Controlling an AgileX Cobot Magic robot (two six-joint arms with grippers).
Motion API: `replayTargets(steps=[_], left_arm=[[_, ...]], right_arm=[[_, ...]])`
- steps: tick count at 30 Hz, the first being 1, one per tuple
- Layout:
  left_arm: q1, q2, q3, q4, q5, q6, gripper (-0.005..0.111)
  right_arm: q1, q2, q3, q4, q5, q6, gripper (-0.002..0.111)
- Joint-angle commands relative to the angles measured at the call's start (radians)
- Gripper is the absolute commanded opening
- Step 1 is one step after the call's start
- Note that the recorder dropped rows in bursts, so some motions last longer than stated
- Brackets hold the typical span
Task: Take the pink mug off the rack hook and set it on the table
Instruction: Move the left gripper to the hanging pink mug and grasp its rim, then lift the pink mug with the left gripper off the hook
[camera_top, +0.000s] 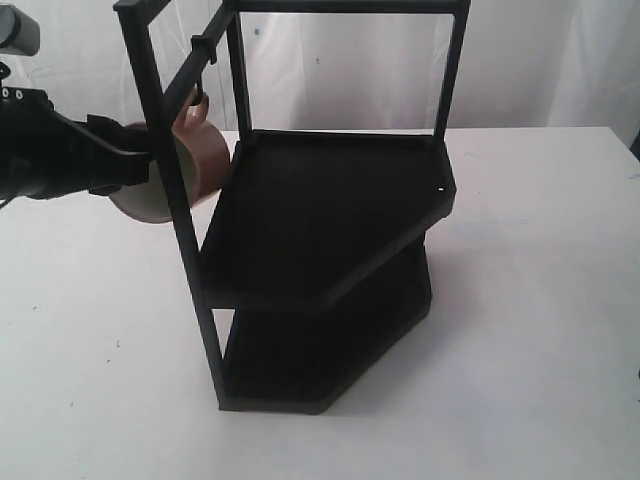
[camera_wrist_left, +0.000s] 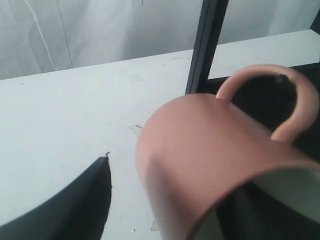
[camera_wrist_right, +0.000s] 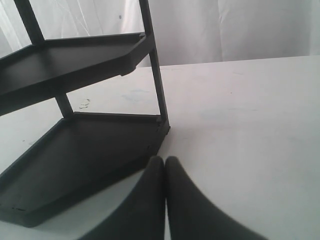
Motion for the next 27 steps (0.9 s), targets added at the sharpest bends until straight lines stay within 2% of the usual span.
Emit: replayTargets(steps=[1,10,13,16,22,27], left_arm=[[-0.005,0.033,0.006,-0.017,-0.013,-0.008,0.063],[-0.005,0.071,0.006,-0.017,-0.041,-0.038,0.063],[-0.005,0.071,0.006,-0.017,-0.062,-0.066,0.059],[-0.005,0.071,0.006,-0.017,-0.067,-0.093,0.044],[-0.005,0.071,0.006,-0.017,-0.063,-0.122,0.002],[-0.005,0.067,0.006,-0.017,-0.061,-0.121,0.0]], right_arm=[[-0.007,-0.006,0.005,-0.01,0.001,-0.004,0.0],[-0.007,-0.006,0.005,-0.01,-0.002,-0.004,0.0],[-0.007,-0.006,0.005,-0.01,-0.002,-0.004,0.0],[-0.007,-0.006,0.005,-0.01,-0.002,-0.004,0.0],[-0.007,-0.006,0.005,-0.01,-0.002,-0.004,0.0],[-0.007,-0.006,0.005,-0.01,-0.002,-0.004,0.0]])
